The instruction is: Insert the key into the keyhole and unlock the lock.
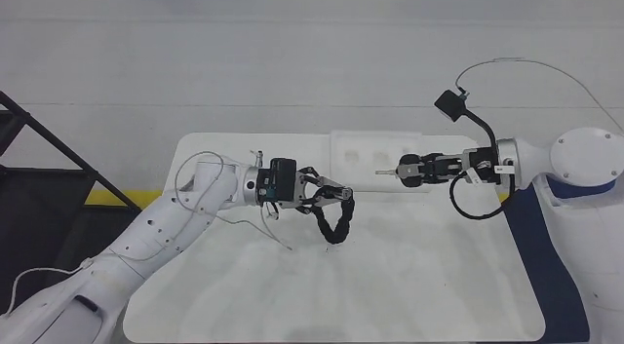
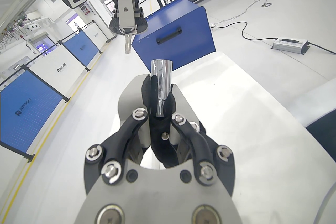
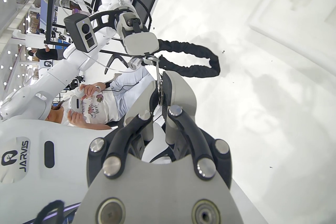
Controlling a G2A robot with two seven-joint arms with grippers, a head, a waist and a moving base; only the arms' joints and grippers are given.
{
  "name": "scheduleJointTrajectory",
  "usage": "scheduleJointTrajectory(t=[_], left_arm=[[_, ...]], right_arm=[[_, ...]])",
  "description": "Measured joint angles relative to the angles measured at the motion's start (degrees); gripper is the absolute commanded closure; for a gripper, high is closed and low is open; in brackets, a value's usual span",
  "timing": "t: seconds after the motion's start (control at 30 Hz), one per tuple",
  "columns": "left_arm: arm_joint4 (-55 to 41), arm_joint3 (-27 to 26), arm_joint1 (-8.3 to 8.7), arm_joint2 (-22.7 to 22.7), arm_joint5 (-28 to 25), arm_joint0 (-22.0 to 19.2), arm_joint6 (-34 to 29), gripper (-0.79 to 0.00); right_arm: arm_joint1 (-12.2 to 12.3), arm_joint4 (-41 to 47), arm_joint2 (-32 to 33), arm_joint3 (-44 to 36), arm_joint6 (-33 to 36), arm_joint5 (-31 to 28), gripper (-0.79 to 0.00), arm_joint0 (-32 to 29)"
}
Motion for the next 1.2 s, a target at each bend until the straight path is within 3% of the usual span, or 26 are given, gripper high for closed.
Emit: scheduleJointTrajectory(t=[0.1, 0.57, 0.77, 0.97, 1.2], left_arm=[[-0.26, 1.86, -1.05, 1.17, 1.21, -0.89, 1.34, 0.0], [-0.27, 1.82, -1.01, 1.13, 1.18, -0.85, 1.28, 0.0], [-1.67, 1.28, -1.24, 0.67, 3.13, 1.07, -1.62, 0.0], [-2.69, 3.57, -2.74, 1.0, 9.04, 1.87, -1.61, 0.0], [-2.73, 8.25, -5.99, 3.97, 12.7, 0.32, 3.64, 0.0]], right_arm=[[0.0, 0.01, 0.0, 0.02, -0.01, 0.0, 0.0, 0.0], [-0.01, -0.02, -0.03, -0.02, -0.07, 0.01, 0.0, -0.03], [0.6, -7.76, -2.0, -6.11, 0.0, 3.4, 0.0, 0.27], [1.29, -13.16, -2.96, -13.13, 2.88, 9.38, 0.0, 1.89], [2.29, -18.24, -4.73, -17.98, 2.79, 13.31, 0.0, 2.51]])
